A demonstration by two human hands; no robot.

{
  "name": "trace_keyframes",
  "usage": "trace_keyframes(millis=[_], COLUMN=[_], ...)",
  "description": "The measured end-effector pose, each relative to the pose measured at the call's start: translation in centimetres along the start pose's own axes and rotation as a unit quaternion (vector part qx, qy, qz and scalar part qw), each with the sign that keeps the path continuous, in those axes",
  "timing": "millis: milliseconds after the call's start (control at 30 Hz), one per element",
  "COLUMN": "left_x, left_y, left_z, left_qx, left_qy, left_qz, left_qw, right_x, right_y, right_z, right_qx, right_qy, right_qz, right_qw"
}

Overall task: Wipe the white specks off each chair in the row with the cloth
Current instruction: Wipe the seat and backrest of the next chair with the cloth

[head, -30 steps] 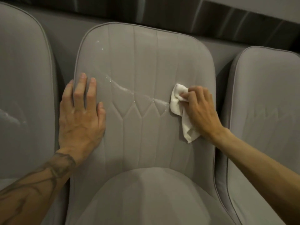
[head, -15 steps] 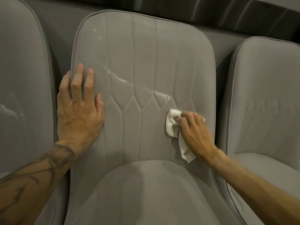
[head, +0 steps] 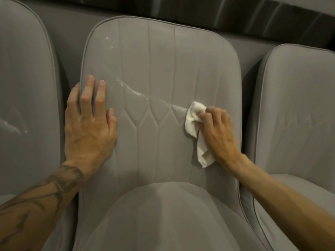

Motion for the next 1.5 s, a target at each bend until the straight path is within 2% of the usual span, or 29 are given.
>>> trace_keyframes(millis=[100, 167, 233, 333, 400, 433, 567, 600, 667, 767, 833, 900, 967, 1033, 1067, 1167, 1267, 1333, 1400, 1467, 1500], left_x=[0.1, 0.0, 0.0, 0.0, 0.0, 0.0, -0.1, -0.1, 0.0, 0.0, 0.0, 0.1, 0.2, 0.1, 0.1, 0.2, 0.1, 0.1, 0.2, 0.1, 0.1], left_y=[0.1, 0.0, 0.0, -0.1, -0.1, -0.1, -0.3, -0.3, -0.4, -0.6, -0.7, -0.7, -0.7, -0.6, -0.5, -0.4, -0.2, -0.3, -0.6, -0.7, -0.7], left_z=[0.1, 0.0, 0.0, 0.0, -0.1, -0.1, 0.0, 0.0, -0.1, -0.1, -0.1, 0.0, -0.1, -0.1, -0.1, 0.1, 0.3, 0.2, 0.2, 0.0, 0.0], left_qx=[0.013, 0.012, 0.008, 0.009, 0.006, 0.003, 0.008, 0.01, 0.013, 0.018, 0.019, 0.018, 0.019, 0.02, 0.019, 0.015, 0.01, 0.012, 0.017, 0.019, 0.015], left_qy=[-0.007, -0.006, -0.003, -0.005, -0.004, -0.002, -0.008, -0.009, -0.011, -0.013, -0.016, -0.019, -0.021, -0.019, -0.019, -0.015, -0.012, -0.013, -0.02, -0.02, -0.018], left_qz=[0.003, 0.0, 0.0, 0.002, -0.001, -0.003, -0.009, -0.012, -0.015, -0.017, -0.017, -0.018, -0.018, -0.018, -0.018, -0.015, -0.01, -0.01, -0.019, -0.025, -0.024], left_qw=[1.0, 1.0, 1.0, 1.0, 1.0, 1.0, 1.0, 1.0, 1.0, 1.0, 1.0, 0.999, 0.999, 0.999, 0.999, 1.0, 1.0, 1.0, 0.999, 0.999, 0.999], right_x=[-4.9, -4.7, -0.7, 6.4, 7.2, 6.2, -0.1, 0.3, 4.1, 11.5, 12.2, 9.8, 7.1, 8.1, 9.8, 15.8, 15.7, 12.8, 10.6, 11.9, 13.5], right_y=[-2.7, -2.9, -1.5, 1.2, 1.7, 1.2, -1.9, -1.8, -0.4, 2.4, 2.8, 1.8, 0.5, 0.5, 1.2, 3.6, 3.8, 2.8, 1.7, 2.0, 2.8], right_z=[-3.2, -2.8, -1.7, 0.7, 1.1, 0.8, -2.4, -2.2, -1.1, 1.5, 2.0, 1.1, -0.6, -0.8, -0.5, 1.1, 1.9, 1.1, 0.1, 0.4, 0.9], right_qx=[-0.035, -0.037, -0.018, 0.018, 0.026, 0.027, 0.0, 0.004, 0.005, 0.029, 0.054, 0.056, 0.045, 0.031, 0.027, 0.03, 0.067, 0.07, 0.065, 0.055, 0.058], right_qy=[0.14, 0.181, 0.134, 0.0, -0.059, -0.065, 0.09, 0.108, 0.084, -0.043, -0.095, -0.078, -0.004, 0.057, 0.06, -0.01, -0.106, -0.099, -0.05, -0.025, -0.04], right_qz=[-0.097, -0.121, -0.075, 0.03, 0.081, 0.08, -0.031, -0.035, 0.003, 0.088, 0.122, 0.115, 0.073, 0.051, 0.057, 0.109, 0.14, 0.141, 0.097, 0.084, 0.101], right_qw=[0.985, 0.975, 0.988, 0.999, 0.995, 0.994, 0.995, 0.994, 0.996, 0.995, 0.987, 0.989, 0.996, 0.997, 0.996, 0.994, 0.982, 0.983, 0.992, 0.995, 0.992])
Point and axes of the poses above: each hand's wrist, its own x-axis towards the middle knuckle, its own y-axis out of the back of the hand, z = x × y, the point moved 10 cm from there along x, towards the middle knuckle, and after that the axes turned 8 degrees about -y, right-handed, at the moved point
